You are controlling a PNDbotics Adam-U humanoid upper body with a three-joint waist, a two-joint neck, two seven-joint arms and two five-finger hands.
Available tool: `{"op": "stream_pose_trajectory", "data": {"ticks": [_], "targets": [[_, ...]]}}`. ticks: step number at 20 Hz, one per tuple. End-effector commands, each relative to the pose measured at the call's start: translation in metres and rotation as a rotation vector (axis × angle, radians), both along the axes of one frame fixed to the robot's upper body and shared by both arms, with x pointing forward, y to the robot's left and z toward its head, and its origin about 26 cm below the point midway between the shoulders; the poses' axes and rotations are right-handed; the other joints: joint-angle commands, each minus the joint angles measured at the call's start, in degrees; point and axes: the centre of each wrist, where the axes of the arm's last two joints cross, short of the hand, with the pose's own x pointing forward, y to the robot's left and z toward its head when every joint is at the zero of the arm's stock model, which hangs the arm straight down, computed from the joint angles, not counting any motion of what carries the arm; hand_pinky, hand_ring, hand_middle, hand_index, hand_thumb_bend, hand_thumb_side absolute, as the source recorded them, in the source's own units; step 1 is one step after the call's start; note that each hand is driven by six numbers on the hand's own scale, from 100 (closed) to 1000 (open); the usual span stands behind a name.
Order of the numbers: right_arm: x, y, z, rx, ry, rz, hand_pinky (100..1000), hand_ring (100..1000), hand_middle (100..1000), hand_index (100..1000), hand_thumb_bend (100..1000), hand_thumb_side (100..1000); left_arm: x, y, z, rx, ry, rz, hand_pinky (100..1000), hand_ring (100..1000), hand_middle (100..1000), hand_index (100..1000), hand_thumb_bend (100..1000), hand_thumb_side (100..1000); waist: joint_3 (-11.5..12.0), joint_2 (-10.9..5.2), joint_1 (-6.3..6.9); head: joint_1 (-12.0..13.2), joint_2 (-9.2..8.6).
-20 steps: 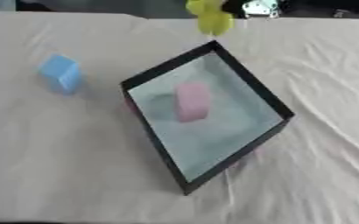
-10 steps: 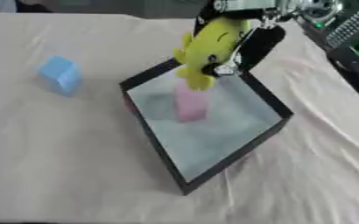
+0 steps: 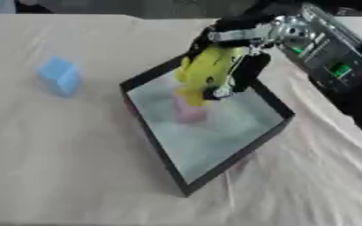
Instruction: Pick up objects on the table and place them in the box.
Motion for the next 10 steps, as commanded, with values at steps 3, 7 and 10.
{"op": "stream_pose_trajectory", "data": {"ticks": [3, 7, 10], "targets": [[0.005, -0.008, 0.004, -0.028, -0.042, 0.002, 891, 877, 797, 902, 485, 406, -0.001, 0.001, 0.008, 0.017, -0.025, -0.004, 838, 761, 779, 776, 100, 799, 0.0, -0.74, 0.09, 0.3, -0.08], [0.007, -0.014, 0.005, -0.028, -0.078, -0.007, 912, 906, 826, 917, 563, 495, -0.001, 0.001, 0.008, 0.018, -0.022, -0.004, 839, 762, 779, 776, 100, 809, 0.0, -0.72, 0.06, 0.4, -0.08], [0.006, -0.02, 0.011, 0.008, -0.11, -0.022, 913, 904, 825, 919, 572, 485, -0.001, 0.001, 0.008, 0.019, -0.023, -0.002, 839, 762, 779, 776, 100, 799, -0.1, -0.75, 0.06, 0.6, -0.08]]}}
